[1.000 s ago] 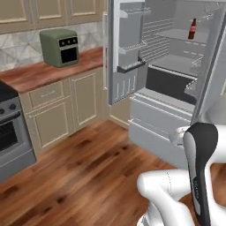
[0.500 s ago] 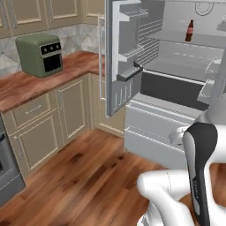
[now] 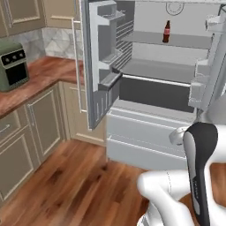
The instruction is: Open the fridge, grab two sodas, and place both sodas inside the bowl with ice on the dining counter.
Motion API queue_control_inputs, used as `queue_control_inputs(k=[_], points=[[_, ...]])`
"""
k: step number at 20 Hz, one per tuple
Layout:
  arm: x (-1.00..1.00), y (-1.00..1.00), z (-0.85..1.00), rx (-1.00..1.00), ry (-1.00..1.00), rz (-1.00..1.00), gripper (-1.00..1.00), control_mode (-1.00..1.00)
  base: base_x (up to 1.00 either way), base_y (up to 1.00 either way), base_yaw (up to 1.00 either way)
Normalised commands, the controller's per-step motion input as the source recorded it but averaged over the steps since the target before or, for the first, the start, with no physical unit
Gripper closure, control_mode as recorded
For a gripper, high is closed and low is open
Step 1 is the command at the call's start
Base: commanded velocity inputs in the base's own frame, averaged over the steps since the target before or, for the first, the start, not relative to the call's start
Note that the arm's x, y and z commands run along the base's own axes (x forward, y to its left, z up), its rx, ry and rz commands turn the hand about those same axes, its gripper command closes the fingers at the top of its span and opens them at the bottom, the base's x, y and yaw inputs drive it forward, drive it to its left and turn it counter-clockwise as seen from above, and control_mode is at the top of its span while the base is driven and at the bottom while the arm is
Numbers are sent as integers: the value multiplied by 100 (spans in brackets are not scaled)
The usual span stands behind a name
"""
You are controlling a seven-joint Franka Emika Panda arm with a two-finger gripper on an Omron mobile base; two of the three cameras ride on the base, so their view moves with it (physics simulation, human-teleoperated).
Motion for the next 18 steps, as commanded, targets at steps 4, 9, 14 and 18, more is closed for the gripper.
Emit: queue_control_inputs(k=[4,9,14,18], points=[[0,0,0,0,0,0,-100,100,55,21,-40],[0,0,0,0,0,0,-100,100,53,26,-39],[0,0,0,0,0,0,-100,100,57,33,-36],[0,0,0,0,0,0,-100,100,60,41,-31]])
